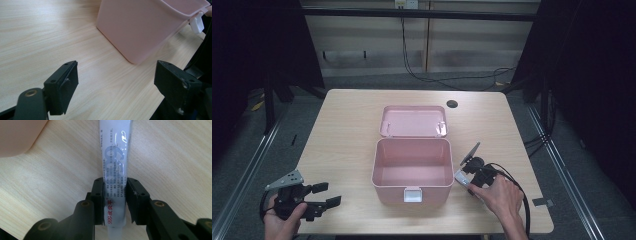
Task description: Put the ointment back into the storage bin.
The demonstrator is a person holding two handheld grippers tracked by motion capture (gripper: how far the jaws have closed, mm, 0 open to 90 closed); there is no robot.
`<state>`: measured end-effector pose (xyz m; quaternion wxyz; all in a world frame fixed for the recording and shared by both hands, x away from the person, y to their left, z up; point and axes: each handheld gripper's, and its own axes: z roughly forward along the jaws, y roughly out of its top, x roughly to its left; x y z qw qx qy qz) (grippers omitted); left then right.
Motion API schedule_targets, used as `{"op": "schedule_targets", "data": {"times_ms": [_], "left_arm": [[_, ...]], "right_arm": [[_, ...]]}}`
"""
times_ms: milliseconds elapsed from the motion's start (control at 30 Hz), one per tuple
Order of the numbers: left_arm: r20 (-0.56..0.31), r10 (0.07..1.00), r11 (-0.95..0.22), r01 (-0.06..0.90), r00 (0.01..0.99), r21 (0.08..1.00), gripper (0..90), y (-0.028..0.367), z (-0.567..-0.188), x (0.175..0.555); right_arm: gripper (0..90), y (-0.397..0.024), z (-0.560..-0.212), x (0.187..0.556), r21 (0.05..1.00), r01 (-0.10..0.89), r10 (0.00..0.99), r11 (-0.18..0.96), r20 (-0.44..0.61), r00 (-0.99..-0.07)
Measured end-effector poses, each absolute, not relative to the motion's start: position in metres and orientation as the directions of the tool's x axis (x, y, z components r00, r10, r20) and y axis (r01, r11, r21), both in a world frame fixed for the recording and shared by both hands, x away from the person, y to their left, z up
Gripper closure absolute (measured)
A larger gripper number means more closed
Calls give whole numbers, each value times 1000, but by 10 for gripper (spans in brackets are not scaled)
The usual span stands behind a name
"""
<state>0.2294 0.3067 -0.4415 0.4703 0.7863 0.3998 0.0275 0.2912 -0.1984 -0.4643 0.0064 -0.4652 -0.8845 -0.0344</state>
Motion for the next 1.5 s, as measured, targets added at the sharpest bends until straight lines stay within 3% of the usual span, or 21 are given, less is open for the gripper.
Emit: {"op": "schedule_targets", "data": {"times_ms": [933,1500], "left_arm": [[-334,654,-234,602,679,763,194,307,-441,229],[-335,653,-231,600,679,766,194,307,-441,228]], "right_arm": [[716,-207,-455,287,99,825,824,556,60,-563],[716,-220,-445,283,186,838,839,513,96,-535]]}}
